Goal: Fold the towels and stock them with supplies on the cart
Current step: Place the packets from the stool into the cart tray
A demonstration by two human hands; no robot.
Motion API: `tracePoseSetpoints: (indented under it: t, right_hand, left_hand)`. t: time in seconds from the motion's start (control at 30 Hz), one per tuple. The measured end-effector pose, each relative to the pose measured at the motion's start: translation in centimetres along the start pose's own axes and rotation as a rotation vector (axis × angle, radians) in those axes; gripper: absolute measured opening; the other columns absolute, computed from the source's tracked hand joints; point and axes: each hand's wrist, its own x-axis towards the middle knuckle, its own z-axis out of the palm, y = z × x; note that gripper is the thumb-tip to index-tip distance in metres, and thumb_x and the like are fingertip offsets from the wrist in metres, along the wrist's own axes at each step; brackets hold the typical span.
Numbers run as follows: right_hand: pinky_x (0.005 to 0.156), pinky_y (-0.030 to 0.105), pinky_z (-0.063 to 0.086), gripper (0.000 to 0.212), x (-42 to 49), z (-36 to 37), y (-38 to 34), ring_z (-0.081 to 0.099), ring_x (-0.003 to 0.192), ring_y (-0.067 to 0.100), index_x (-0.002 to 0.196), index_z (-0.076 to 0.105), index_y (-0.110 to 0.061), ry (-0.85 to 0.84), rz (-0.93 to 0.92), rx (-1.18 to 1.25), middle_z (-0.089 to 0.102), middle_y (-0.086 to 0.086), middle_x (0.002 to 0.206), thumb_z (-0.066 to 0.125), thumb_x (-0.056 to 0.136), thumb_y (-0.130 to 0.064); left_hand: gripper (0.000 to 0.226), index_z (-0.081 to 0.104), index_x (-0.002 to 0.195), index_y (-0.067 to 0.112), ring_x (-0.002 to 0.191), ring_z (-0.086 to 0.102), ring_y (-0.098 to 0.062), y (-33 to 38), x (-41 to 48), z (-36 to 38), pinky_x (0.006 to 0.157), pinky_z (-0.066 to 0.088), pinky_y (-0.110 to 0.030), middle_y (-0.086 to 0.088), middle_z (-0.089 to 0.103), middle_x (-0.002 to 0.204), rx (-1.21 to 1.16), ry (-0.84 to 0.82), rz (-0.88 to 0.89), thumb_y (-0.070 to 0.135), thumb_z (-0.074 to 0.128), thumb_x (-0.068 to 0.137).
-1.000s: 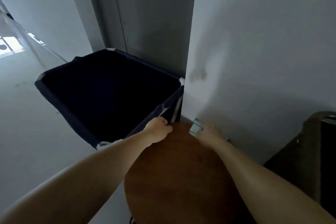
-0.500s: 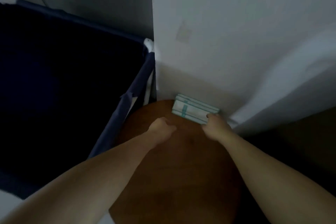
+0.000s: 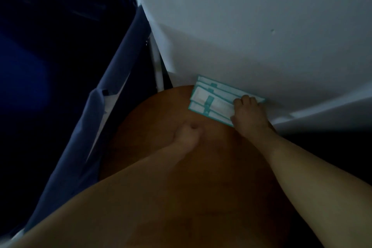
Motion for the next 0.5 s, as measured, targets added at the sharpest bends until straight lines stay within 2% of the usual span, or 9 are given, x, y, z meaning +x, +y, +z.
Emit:
tracePoseSetpoints:
  t: [0.07, 0.2, 0.27, 0.33, 0.37, 0.43, 0.47, 0.5]
  right_hand:
    - [0.092, 0.043, 0.038, 0.035, 0.1, 0.6, 0.0, 0.048, 0.114, 0.036, 0.123, 0.054, -0.01, 0.001, 0.009, 0.04, 0.052, 0.016, 0.122, 0.057, 0.091, -0.022]
    - [0.091, 0.041, 0.043, 0.035, -0.6, 0.5, -0.3, 0.055, 0.111, 0.034, 0.119, 0.062, -0.015, -0.054, -0.009, 0.146, 0.062, 0.012, 0.118, 0.059, 0.09, -0.035]
    - [0.085, 0.037, 0.047, 0.037, -0.9, -0.4, -0.9, 0.062, 0.107, 0.033, 0.115, 0.067, -0.014, -0.069, 0.049, 0.385, 0.068, 0.013, 0.114, 0.067, 0.088, -0.038]
    - [0.075, 0.032, 0.046, 0.033, -1.4, -1.2, -2.0, 0.066, 0.097, 0.03, 0.104, 0.071, -0.014, -0.174, 0.026, 0.632, 0.071, 0.012, 0.103, 0.077, 0.083, -0.039]
    - [0.069, 0.029, 0.045, 0.026, -1.8, -1.4, -2.6, 0.068, 0.088, 0.024, 0.093, 0.071, -0.018, -0.258, 0.001, 0.735, 0.072, 0.006, 0.093, 0.08, 0.08, -0.039]
    - [0.059, 0.02, 0.043, 0.021, -2.3, -1.3, -3.8, 0.065, 0.067, 0.001, 0.072, 0.066, -0.027, -0.387, -0.003, 0.925, 0.068, -0.013, 0.072, 0.084, 0.077, -0.038]
    - [0.057, 0.017, 0.042, 0.022, -2.6, -1.0, -4.1, 0.062, 0.062, -0.006, 0.069, 0.065, -0.031, -0.402, 0.013, 0.995, 0.066, -0.017, 0.066, 0.084, 0.077, -0.039]
    - [0.061, 0.017, 0.045, 0.019, -2.7, -0.7, -4.3, 0.063, 0.066, -0.005, 0.071, 0.067, -0.032, -0.364, 0.025, 1.026, 0.068, -0.018, 0.068, 0.082, 0.079, -0.04]
  left_hand:
    - [0.029, 0.068, 0.118, 0.002, 0.111, 0.064, -0.031, 0.0, 0.4, 0.7, 0.097, 0.05, -0.041, -0.018, 0.069, 0.117, -0.025, 0.007, -0.006, 0.017, 0.064, 0.093]
    - [0.028, 0.066, 0.115, -0.002, 0.105, 0.065, -0.033, 0.4, 0.4, 1.5, 0.092, 0.051, -0.04, -0.024, 0.068, 0.113, -0.124, 0.002, -0.043, 0.016, 0.062, 0.094]
    - [0.03, 0.066, 0.117, 0.0, 0.1, 0.064, -0.029, 0.9, 0.3, 1.4, 0.088, 0.051, -0.04, -0.023, 0.067, 0.115, -0.242, -0.014, -0.076, 0.022, 0.06, 0.096]
    - [0.029, 0.065, 0.116, 0.011, 0.102, 0.062, -0.029, 1.4, 0.2, 1.0, 0.083, 0.051, -0.038, -0.016, 0.067, 0.116, -0.43, -0.058, -0.157, 0.032, 0.059, 0.097]
    - [0.023, 0.064, 0.112, 0.016, 0.105, 0.062, -0.03, 1.4, 0.1, 0.8, 0.085, 0.052, -0.041, -0.013, 0.067, 0.117, -0.526, -0.075, -0.192, 0.033, 0.059, 0.097]
    - [0.011, 0.064, 0.103, 0.021, 0.113, 0.063, -0.032, 1.2, 0.1, 0.1, 0.099, 0.05, -0.05, -0.01, 0.068, 0.118, -0.66, -0.073, -0.215, 0.029, 0.059, 0.097]
    - [0.009, 0.064, 0.103, 0.021, 0.114, 0.063, -0.032, 1.0, 0.1, -0.2, 0.102, 0.049, -0.052, -0.011, 0.069, 0.118, -0.691, -0.06, -0.209, 0.026, 0.059, 0.098]
    - [0.01, 0.064, 0.106, 0.019, 0.111, 0.064, -0.032, 0.6, 0.3, -0.5, 0.102, 0.049, -0.051, -0.011, 0.069, 0.117, -0.711, -0.042, -0.201, 0.023, 0.058, 0.098]
